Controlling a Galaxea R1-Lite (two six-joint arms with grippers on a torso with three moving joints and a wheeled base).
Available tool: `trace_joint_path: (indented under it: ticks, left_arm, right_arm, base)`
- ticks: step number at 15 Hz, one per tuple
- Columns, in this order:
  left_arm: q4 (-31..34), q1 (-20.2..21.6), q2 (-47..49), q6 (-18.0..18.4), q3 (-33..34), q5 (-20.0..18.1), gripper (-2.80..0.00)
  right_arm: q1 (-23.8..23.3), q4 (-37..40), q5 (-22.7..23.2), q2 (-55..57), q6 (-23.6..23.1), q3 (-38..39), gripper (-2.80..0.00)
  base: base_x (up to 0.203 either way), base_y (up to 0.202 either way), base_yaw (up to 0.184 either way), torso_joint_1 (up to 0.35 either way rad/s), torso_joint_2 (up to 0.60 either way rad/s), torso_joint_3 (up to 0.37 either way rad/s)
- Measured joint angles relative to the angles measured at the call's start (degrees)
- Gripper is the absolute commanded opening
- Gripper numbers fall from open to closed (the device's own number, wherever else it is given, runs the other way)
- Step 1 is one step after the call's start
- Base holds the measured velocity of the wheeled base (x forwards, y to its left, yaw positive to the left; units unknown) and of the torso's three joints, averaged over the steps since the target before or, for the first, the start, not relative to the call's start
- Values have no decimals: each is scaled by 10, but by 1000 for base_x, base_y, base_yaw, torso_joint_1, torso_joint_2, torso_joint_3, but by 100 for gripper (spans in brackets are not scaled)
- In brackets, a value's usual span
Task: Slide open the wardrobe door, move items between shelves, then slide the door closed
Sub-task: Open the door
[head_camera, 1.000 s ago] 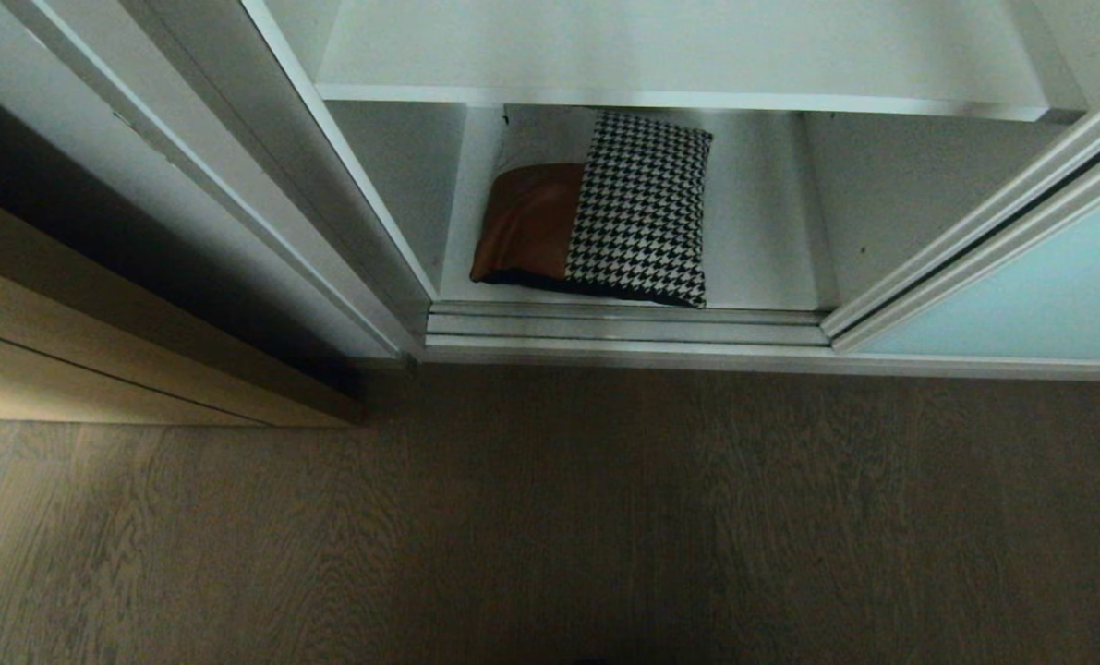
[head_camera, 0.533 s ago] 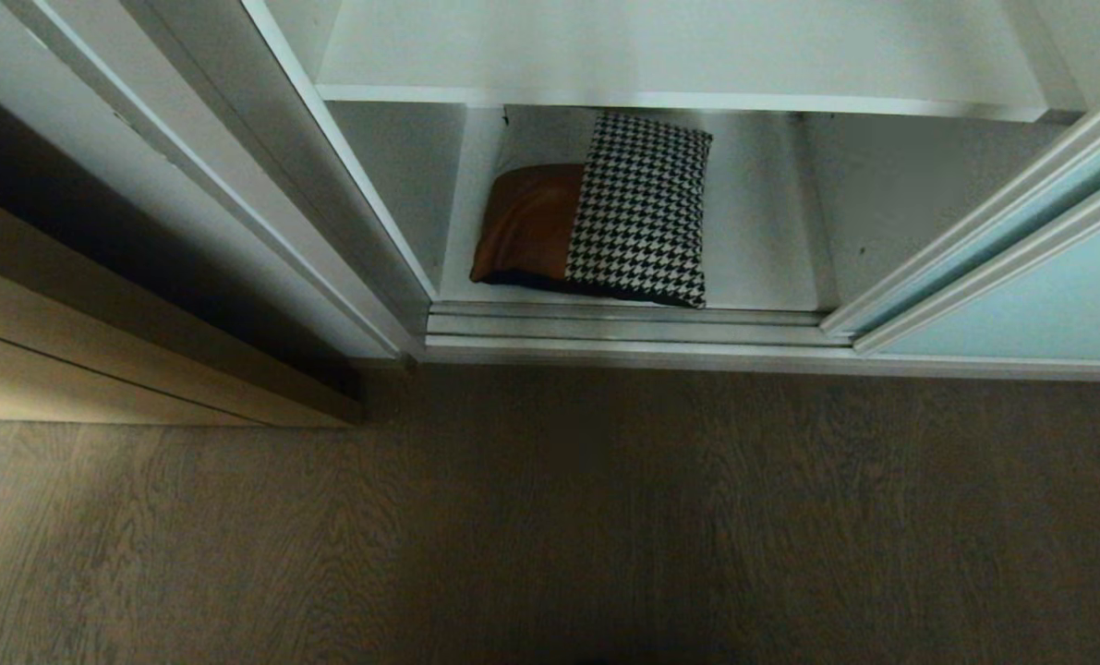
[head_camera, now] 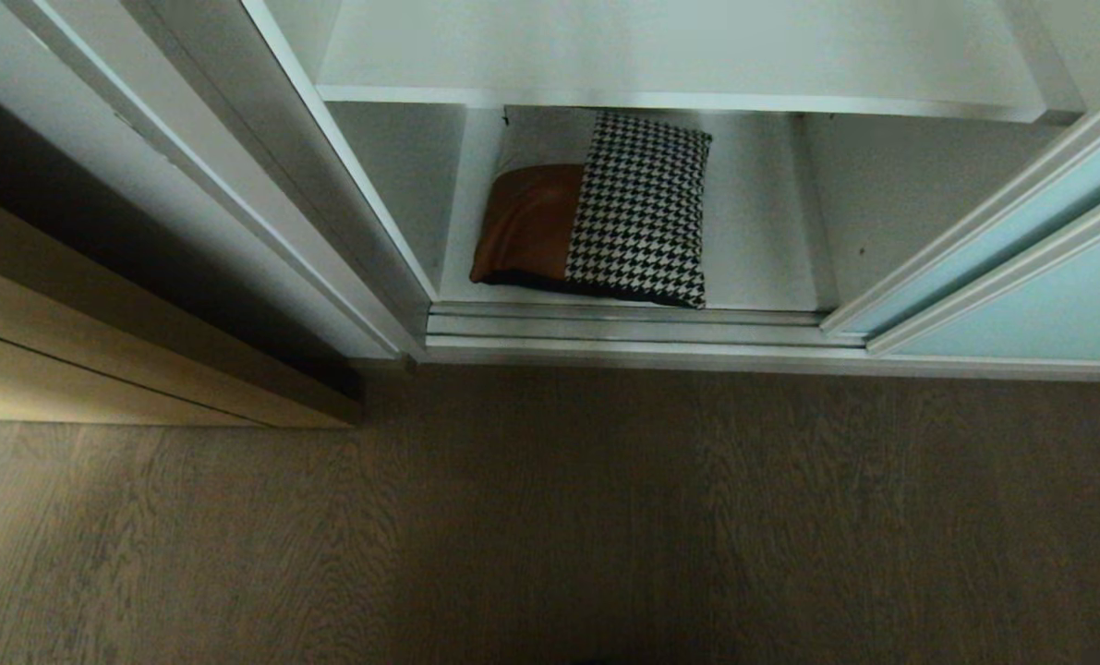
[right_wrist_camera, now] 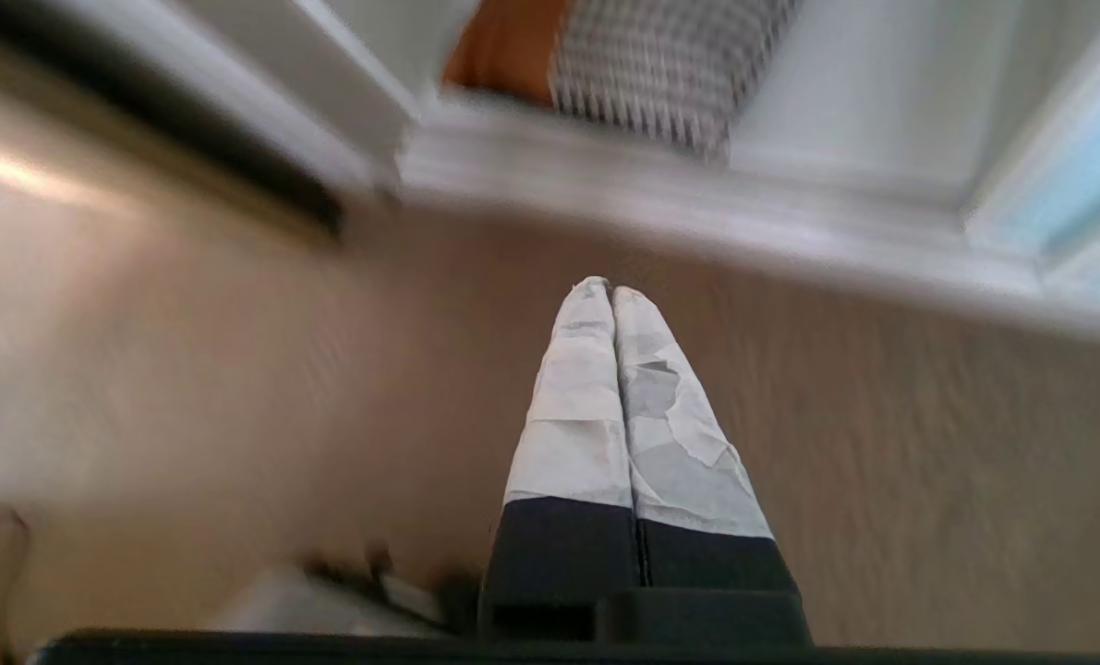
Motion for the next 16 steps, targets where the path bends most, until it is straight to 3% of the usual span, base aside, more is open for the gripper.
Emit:
trace_joint_path:
  ticks: [5, 8, 12, 16]
  left_arm:
    - [0, 0, 0, 0, 0, 0, -280]
    - [0, 0, 0, 0, 0, 0, -280]
    - [0, 0, 0, 0, 0, 0, -280]
    - [0, 0, 0, 0, 0, 0, -280]
  right_arm:
    - [12, -11, -53, -159, -100, 230, -280]
    - [12, -32, -78, -209, -127, 328, -280]
    - [0, 69, -72, -300, -106, 319, -280]
    - [-4, 59, -110, -350, -50, 320, -280]
  base:
    - [0, 0, 0, 0, 0, 0]
    - [0, 0, 0, 0, 0, 0]
    - [0, 0, 0, 0, 0, 0]
    - [0, 0, 0, 0, 0, 0]
